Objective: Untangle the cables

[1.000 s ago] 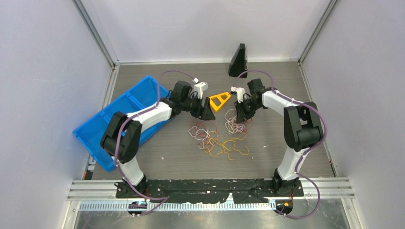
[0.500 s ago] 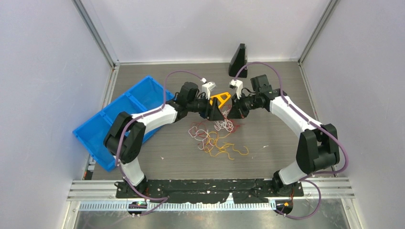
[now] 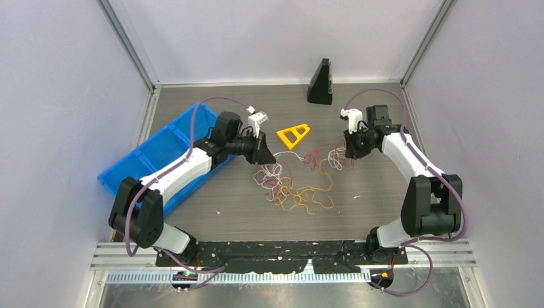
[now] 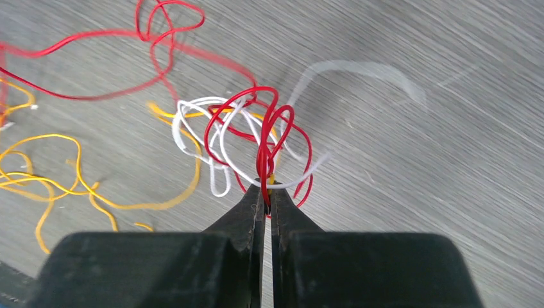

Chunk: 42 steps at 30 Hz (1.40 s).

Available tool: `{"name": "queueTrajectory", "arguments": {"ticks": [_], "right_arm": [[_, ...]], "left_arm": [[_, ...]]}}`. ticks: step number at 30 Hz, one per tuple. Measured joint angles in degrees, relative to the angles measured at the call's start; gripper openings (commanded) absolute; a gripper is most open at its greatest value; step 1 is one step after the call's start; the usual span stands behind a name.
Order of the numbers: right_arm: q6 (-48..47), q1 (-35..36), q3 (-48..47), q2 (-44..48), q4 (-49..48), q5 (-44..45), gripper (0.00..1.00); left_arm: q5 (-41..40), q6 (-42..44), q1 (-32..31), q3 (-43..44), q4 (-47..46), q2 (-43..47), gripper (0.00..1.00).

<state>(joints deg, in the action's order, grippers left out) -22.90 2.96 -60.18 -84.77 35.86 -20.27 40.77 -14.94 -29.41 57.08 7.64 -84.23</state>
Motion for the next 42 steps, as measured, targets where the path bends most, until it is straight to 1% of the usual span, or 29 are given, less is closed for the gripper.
{"name": "queueTrajectory", "arguments": {"ticks": [4, 6, 11, 15, 19, 23, 25, 26, 27, 28, 29, 30, 31, 33, 36, 39, 42], "right_arm": [[-1.75, -2.62, 0.09, 0.72, 0.39, 4.0, 0.05], [-3.02, -5.7, 0.09, 1.9, 0.7, 5.22, 0.05], [-6.47, -13.55, -0.63, 3.02, 2.6, 6.43, 0.05], [-8.61, -16.44, -1.33, 2.99, 4.74, 5.95, 0.05], [-9.25, -16.68, -2.32, 2.86, 7.34, 0.79, 0.05], [-9.22, -15.08, -4.94, 2.6, 11.82, -10.47, 0.06], [-8.57, -13.03, -5.9, 3.06, 12.72, -15.65, 0.14], [-7.8, -11.3, -6.1, 3.72, 12.83, -18.73, 0.32], [-7.1, -9.92, -6.16, 4.44, 12.96, -20.65, 0.53], [-6.27, -8.09, -6.16, 5.46, 13.07, -22.62, 0.59], [-5.42, -6.16, -6.16, 6.45, 13.11, -23.98, 0.63], [-5.07, -4.26, -6.12, 7.23, 12.98, -24.81, 0.64], [-4.87, -2.62, -6.12, 7.61, 12.98, -25.31, 0.65], [-4.94, -0.26, -5.73, 7.34, 13.07, -25.73, 0.64], [-3.8, 0.35, -3.52, 4.83, 12.33, -23.5, 0.65], [-1.92, 0.22, -1.11, 2.23, 10.6, -20.04, 0.67], [0.87, 0.68, 0.85, -0.33, 7.96, -17.11, 0.68]], "left_arm": [[0.52, 2.05, 2.34, -0.85, 3.56, 1.33, 0.0], [0.68, 3.45, 4.52, -0.98, 5.86, 2.54, 0.0], [0.9, 8.37, 10.95, -0.31, 11.96, 9.35, 0.0], [1.81, 11.37, 12.17, 1.81, 13.99, 14.58, 0.0], [3.91, 11.34, 11.1, 2.51, 12.9, 18.25, 0.0], [4.0, 10.38, 7.13, 2.64, 10.01, 17.38, 0.0], [3.78, 9.07, 5.35, 2.62, 7.63, 16.09, 0.01], [3.65, 8.5, 4.61, 2.62, 6.58, 15.32, 0.21], [3.43, 8.09, 4.22, 2.62, 5.77, 14.58, 0.55], [2.95, 8.2, 3.96, 2.6, 4.87, 13.53, 0.65], [2.36, 8.48, 3.89, 2.6, 4.39, 12.22, 0.69], [1.66, 8.17, 3.91, 2.6, 4.42, 10.69, 0.74], [0.98, 8.33, 3.91, 2.6, 4.61, 9.05, 0.76], [-0.13, 8.55, 3.85, 2.6, 5.11, 6.08, 0.77], [-2.08, 9.42, 2.51, 2.58, 5.03, 2.38, 0.76], [-2.86, 9.03, -0.63, 3.15, 4.59, -0.94, 0.75], [-3.3, 6.14, -4.28, 6.01, 2.21, -7.21, 0.76]]}}
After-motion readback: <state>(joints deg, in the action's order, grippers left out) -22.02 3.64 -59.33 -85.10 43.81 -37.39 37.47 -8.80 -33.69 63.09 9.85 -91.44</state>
